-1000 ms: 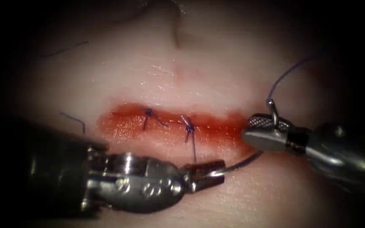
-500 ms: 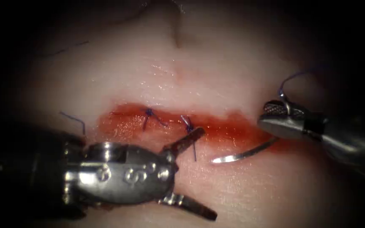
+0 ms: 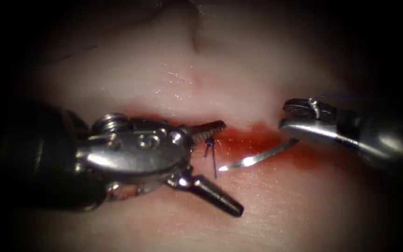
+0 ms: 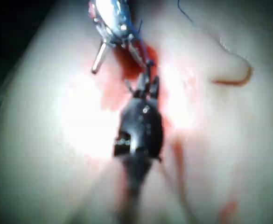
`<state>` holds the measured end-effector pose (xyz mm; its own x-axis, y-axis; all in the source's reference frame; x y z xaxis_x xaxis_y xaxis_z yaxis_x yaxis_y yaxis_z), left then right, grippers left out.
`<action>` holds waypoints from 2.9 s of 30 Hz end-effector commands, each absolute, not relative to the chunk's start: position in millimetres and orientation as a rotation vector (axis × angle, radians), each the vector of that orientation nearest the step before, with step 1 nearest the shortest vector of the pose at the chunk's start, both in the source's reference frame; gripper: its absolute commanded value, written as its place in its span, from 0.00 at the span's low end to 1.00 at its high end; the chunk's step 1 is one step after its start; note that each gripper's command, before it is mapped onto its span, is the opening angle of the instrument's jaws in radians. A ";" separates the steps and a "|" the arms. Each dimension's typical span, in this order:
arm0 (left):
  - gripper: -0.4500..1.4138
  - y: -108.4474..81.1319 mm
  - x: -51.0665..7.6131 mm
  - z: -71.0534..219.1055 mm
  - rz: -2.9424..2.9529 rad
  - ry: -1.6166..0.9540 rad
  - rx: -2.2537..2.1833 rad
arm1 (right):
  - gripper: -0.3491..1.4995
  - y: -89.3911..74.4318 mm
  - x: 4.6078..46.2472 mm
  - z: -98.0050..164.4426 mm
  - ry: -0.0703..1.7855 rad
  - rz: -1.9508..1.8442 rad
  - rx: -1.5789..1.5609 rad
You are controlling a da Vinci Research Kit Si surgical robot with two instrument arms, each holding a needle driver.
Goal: Wound Closure
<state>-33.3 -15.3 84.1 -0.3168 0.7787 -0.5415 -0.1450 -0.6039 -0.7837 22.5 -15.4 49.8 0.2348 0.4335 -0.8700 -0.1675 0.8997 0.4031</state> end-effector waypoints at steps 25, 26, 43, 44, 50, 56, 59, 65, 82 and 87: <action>0.68 -17.1 -36.2 86.7 1.918 -1.057 -1.328 | 0.00 -17.6 25.0 48.9 1.458 -0.134 0.149; 0.67 -17.2 -36.3 86.8 1.925 -1.060 -1.324 | 0.00 -17.7 25.1 48.8 1.464 -0.136 0.150; 0.39 -17.4 -36.2 87.0 1.947 -1.093 -1.335 | 0.00 -19.8 26.2 47.5 1.500 -0.240 0.192; 0.33 -17.4 -36.2 87.0 1.947 -1.095 -1.336 | 0.00 -19.8 26.3 47.5 1.499 -0.240 0.192; 0.01 -18.3 -36.4 86.5 1.963 -1.110 -1.329 | 0.00 -19.7 26.4 47.5 1.496 -0.241 0.183; 0.00 -18.3 -36.5 86.4 1.974 -1.133 -1.331 | 0.00 -20.0 26.6 47.1 1.481 -0.230 0.168; 0.00 -17.7 -36.2 86.5 1.972 -1.097 -1.327 | 0.23 -20.0 26.8 47.0 1.446 -0.156 0.180; 0.07 -15.8 -35.0 86.7 1.890 -0.994 -1.388 | 0.77 -19.9 26.9 47.0 1.388 0.084 0.138; 0.07 -14.3 -33.9 86.2 1.691 -0.872 -1.462 | 0.78 -18.1 26.8 48.1 1.237 0.443 -0.122; 0.07 -14.4 -34.1 86.1 1.691 -0.873 -1.462 | 0.72 -17.6 27.0 48.0 1.226 0.446 -0.150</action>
<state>-33.6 -13.8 85.5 -0.0905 0.8597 -0.5027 -0.0923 -0.5098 -0.8553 26.5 -17.0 47.5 0.2643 0.2482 -0.9320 -0.4125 0.9026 0.1234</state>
